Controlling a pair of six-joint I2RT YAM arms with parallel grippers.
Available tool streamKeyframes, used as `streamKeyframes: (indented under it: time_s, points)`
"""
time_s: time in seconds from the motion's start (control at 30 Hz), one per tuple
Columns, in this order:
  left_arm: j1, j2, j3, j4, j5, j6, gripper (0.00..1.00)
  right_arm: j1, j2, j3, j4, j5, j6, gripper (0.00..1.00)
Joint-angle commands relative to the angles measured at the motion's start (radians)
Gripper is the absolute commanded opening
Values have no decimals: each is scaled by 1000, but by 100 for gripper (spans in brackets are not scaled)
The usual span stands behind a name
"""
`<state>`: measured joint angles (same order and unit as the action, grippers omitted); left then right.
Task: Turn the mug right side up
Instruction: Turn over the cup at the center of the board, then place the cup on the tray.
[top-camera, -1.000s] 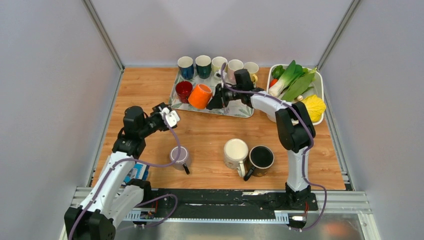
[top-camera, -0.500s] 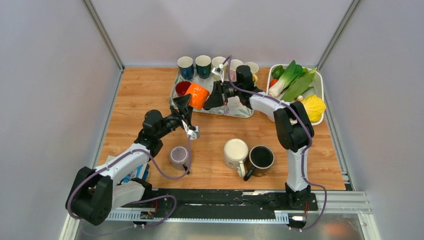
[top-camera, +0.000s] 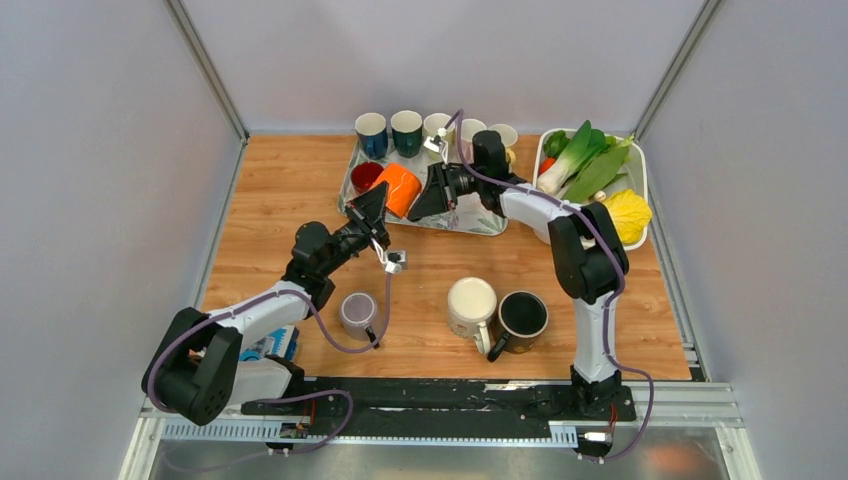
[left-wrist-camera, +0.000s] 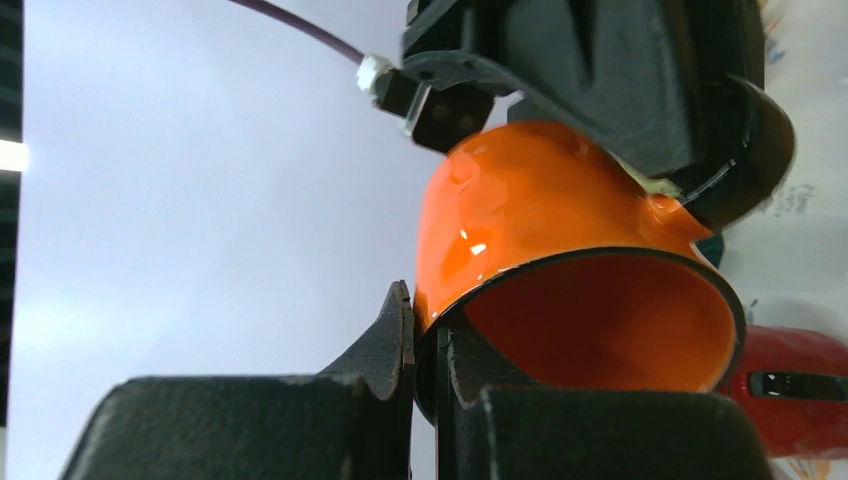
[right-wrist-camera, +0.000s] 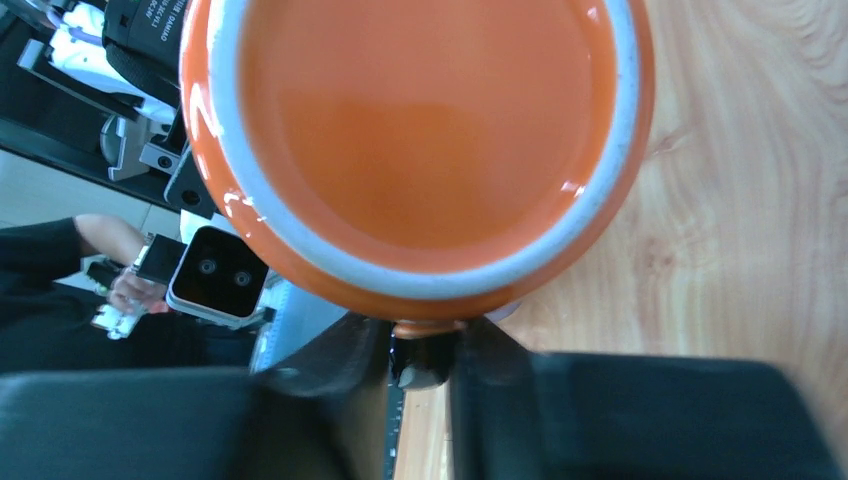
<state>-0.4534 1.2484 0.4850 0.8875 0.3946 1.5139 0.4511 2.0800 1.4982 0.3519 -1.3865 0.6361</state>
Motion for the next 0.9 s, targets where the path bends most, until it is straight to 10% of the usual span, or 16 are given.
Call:
streamKeyframes:
  time_s: [0.0,0.23,0.47,0.63,0.87]
  points:
    - [-7,-14,-1,34,-42,-63,0,3,-31,39,36,46,-140,63]
    - [-10,-76,123,-311,-205,-310,0,-31,-122,-19,-57,150,-373,100]
    - [-10,-15,513,-1114,-239,-671,0,3,-297,-60,-546,492,-1229,100]
    - [-11,130,664,-1329,-269,-920,0,58,-424,-192,-645,609,-1649,100]
    - [-10,384,870,-1639,-179,-1180,0,171,-444,-239,-693,766,-1757,92]
